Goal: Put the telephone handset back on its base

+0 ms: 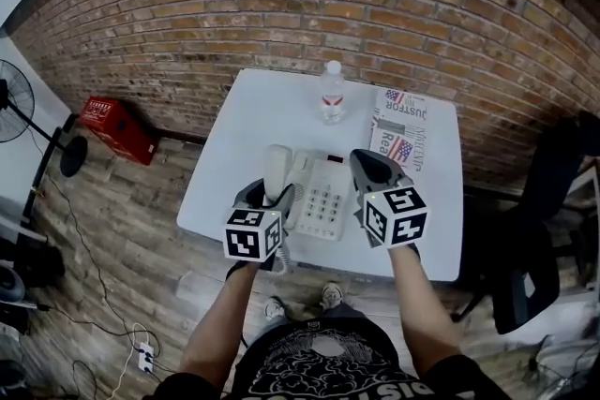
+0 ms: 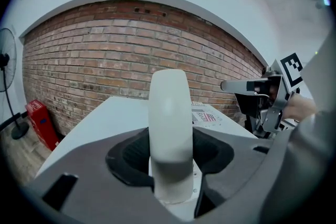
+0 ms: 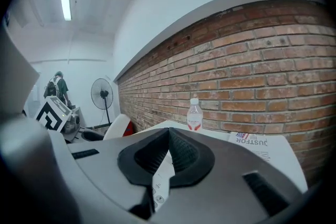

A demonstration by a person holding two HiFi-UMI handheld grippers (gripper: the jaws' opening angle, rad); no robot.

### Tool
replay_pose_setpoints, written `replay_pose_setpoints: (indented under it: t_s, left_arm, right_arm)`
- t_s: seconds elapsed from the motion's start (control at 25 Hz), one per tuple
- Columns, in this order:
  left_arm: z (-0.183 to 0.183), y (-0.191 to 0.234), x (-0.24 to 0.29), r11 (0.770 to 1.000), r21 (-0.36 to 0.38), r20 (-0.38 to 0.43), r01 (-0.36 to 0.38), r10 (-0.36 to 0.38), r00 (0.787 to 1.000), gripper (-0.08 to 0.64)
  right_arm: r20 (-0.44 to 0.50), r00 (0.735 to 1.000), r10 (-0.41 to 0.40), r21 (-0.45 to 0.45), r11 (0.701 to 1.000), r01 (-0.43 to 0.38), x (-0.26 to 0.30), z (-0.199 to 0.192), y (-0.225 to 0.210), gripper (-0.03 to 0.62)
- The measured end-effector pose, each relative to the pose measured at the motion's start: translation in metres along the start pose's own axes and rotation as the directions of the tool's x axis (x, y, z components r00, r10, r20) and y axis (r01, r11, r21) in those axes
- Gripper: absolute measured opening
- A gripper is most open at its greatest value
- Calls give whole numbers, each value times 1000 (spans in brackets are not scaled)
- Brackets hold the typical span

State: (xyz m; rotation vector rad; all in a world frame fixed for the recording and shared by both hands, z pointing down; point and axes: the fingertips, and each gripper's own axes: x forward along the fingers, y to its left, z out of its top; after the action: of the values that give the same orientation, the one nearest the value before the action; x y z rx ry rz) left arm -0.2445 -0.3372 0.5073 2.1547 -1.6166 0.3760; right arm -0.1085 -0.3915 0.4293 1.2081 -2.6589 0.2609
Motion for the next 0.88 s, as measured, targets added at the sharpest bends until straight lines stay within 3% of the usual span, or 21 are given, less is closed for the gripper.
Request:
replay_pose_setpoints:
  t_s: [0.32, 0.6, 0.88]
  left_arm:
    - [-20, -8, 25, 994, 12, -176, 107, -103, 979, 212]
    - [-33, -7, 51, 994, -4, -320, 113, -109, 941, 212]
    - [-41, -3, 66, 994, -59, -387, 94, -110, 915, 213]
  right_arm:
    - [-13, 997, -81, 26, 996, 81, -15, -13, 9, 2]
    - [-36, 994, -108, 15, 994, 108, -25, -26, 15, 2]
    - [-45, 992, -115, 24, 993, 116, -26, -33, 18, 2]
